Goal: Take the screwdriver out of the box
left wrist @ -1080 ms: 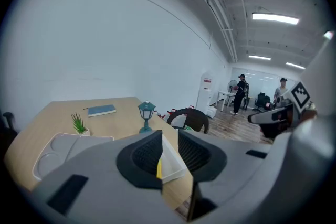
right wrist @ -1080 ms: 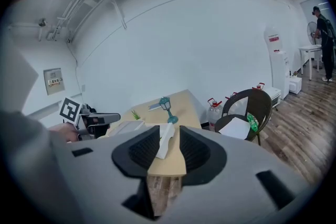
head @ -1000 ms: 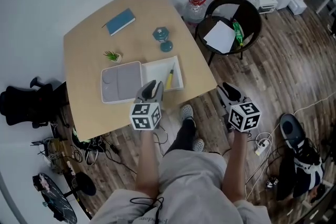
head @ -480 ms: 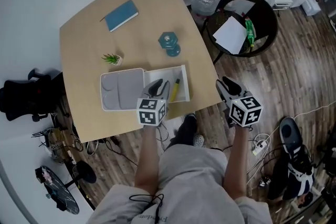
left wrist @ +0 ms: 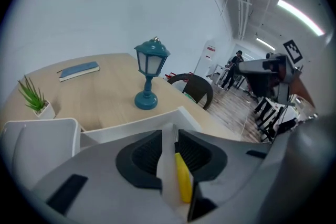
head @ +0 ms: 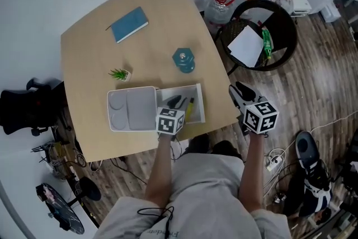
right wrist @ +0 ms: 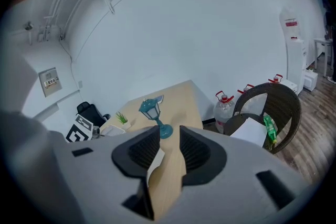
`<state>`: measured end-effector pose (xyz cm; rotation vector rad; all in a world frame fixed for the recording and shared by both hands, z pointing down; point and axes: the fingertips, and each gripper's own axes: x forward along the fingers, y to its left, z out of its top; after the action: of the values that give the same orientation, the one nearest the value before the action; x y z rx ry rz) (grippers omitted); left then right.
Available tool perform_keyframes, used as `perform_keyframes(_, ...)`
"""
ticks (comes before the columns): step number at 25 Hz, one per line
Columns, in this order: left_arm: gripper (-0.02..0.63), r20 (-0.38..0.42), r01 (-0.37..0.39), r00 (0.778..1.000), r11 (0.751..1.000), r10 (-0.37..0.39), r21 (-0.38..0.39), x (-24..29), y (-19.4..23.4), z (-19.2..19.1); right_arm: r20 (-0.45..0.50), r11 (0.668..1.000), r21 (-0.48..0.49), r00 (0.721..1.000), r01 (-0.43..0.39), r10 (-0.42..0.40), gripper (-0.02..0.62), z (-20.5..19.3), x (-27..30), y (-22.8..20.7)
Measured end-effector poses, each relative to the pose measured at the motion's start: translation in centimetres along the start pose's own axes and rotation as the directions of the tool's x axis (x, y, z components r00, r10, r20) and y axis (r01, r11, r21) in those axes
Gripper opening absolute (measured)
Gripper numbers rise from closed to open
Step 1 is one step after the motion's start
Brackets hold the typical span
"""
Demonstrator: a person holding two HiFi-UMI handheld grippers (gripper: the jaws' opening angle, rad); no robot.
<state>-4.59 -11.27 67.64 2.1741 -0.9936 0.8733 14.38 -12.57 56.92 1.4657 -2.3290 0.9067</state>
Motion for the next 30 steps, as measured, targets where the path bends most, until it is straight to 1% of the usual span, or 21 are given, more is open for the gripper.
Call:
perform_keyframes(2, 0.091, -0.025, 0.022, 0.999, 1.0, -0.022, 0.004, 0.6, 0.0, -0.1, -0.002, 1.0, -0.011, 1.0, -0.003, 0.003, 0.118, 0.4, 0.6, 0.2)
perform_keyframes(6, 0.092, -0.065, 0.045, 0.997, 0.999, -0.045, 0.005, 1.0, -0.3, -0.7, -0.03, 0.999, -0.031, 0.999, -0.023, 0.022, 0.12, -0.2, 1.5, 1.0)
perform_keyframes(12, 0.092, -0.091, 0.028, 0.995, 1.0, -0.029, -0.007, 1.3, -0.9, -1.3, -0.07, 0.996, -0.05, 0.995, -0.076, 0.072, 0.121, -0.7, 2.8, 1.4)
perform_keyframes(15, 0.092, -0.104, 0.016, 0.994, 1.0, -0.019, -0.023, 1.3, -1.2, -1.8, -0.114, 0.989, -0.068, 0.986, -0.128, 0.12, 0.121, -1.6, 3.8, 2.0)
perform_keyframes(18, 0.091, -0.134, 0.005, 0.991, 0.999, -0.01, -0.038, 1.5, -1.3, -2.3, -0.176, 0.977, -0.091, 0.969, -0.192, 0.174, 0.121, -2.8, 5.3, 2.8)
perform_keyframes(21, 0.092, -0.162, -0.024, 0.987, 0.999, 0.017, -0.044, 1.5, -1.5, -3.0, -0.238, 0.96, -0.112, 0.944, -0.258, 0.226, 0.121, -4.4, 6.3, 3.4)
perform_keyframes(22, 0.092, -0.174, -0.041, 0.984, 0.999, 0.035, -0.035, 1.5, -1.4, -3.2, -0.257, 0.952, -0.121, 0.936, -0.279, 0.242, 0.121, -4.9, 6.6, 3.8)
perform_keyframes(25, 0.092, -0.223, -0.106, 0.968, 0.993, 0.115, 0.053, 1.6, -0.4, -4.2, -0.308, 0.926, -0.158, 0.908, -0.342, 0.283, 0.12, -5.9, 7.4, 4.9)
perform_keyframes(26, 0.092, -0.234, -0.113, 0.964, 0.991, 0.126, 0.068, 1.7, -0.3, -4.4, -0.325, 0.915, -0.173, 0.898, -0.366, 0.297, 0.12, -6.3, 7.5, 5.3)
perform_keyframes(30, 0.092, -0.224, -0.107, 0.968, 0.994, 0.11, 0.028, 1.9, -0.7, -4.9, -0.382, 0.867, -0.216, 0.857, -0.448, 0.347, 0.12, -7.3, 7.9, 6.6)
